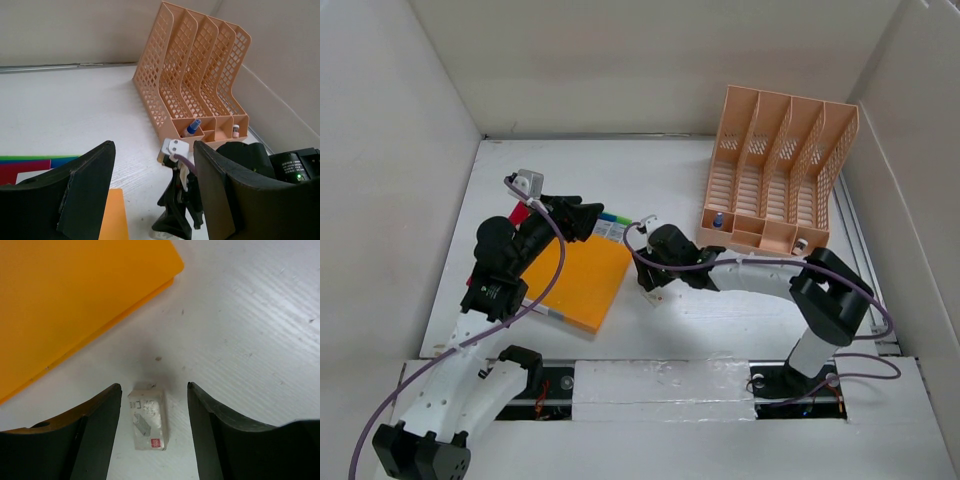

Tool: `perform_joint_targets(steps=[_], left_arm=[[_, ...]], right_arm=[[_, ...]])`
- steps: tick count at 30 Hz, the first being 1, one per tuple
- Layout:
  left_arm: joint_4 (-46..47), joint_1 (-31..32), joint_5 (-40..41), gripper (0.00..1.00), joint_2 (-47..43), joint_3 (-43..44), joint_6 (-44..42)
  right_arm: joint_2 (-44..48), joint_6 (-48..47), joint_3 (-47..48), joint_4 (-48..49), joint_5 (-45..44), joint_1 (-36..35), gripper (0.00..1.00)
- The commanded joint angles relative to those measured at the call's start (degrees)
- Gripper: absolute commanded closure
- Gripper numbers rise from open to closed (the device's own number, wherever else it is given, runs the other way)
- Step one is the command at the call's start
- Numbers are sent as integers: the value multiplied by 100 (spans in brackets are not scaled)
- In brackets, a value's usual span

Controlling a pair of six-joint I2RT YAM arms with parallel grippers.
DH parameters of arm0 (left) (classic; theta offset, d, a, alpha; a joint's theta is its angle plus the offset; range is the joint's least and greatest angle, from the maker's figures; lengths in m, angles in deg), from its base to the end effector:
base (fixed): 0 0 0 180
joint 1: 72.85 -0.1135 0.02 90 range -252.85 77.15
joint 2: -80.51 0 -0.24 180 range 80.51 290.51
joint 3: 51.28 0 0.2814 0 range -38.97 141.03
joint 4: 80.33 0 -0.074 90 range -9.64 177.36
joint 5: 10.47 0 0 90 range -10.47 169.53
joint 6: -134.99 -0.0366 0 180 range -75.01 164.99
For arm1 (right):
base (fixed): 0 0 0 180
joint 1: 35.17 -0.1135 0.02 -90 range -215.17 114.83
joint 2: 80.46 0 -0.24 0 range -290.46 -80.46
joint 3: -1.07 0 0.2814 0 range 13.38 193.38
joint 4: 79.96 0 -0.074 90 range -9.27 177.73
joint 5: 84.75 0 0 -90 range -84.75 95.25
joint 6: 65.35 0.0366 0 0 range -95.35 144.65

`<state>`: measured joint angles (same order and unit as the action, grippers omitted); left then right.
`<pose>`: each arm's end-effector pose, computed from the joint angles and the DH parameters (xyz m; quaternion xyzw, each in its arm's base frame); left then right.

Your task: Organize the desk

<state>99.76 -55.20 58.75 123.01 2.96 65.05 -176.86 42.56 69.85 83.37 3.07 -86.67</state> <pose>0.2100 -0.0804 0.3551 0.1269 0.6229 -0.3543 0.6858 0.2347 0.2928 0.1443 -0.2591 0.8842 0.2067 0.3292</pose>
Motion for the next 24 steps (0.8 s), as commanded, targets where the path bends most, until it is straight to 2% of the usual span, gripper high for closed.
perform_joint_targets(steps=[1,9,17,19,24], left_arm=[[219,19,-49,41,-40,105,-10],[192,19,-84,41,-40,113,-10],[253,19,-128,41,-145,78,7],[254,19,-94,41,-181,87,-10],[271,19,-146,41,-163,70,7]], right_arm=[[25,-156,137,-214,129,-220,39],[-212,-33,49,-198,121,-501,41],[-380,98,128,-197,-511,-501,43],[-318,98,154,-319,-783,-554,45],[209,63,22,-189,-723,-554,49]])
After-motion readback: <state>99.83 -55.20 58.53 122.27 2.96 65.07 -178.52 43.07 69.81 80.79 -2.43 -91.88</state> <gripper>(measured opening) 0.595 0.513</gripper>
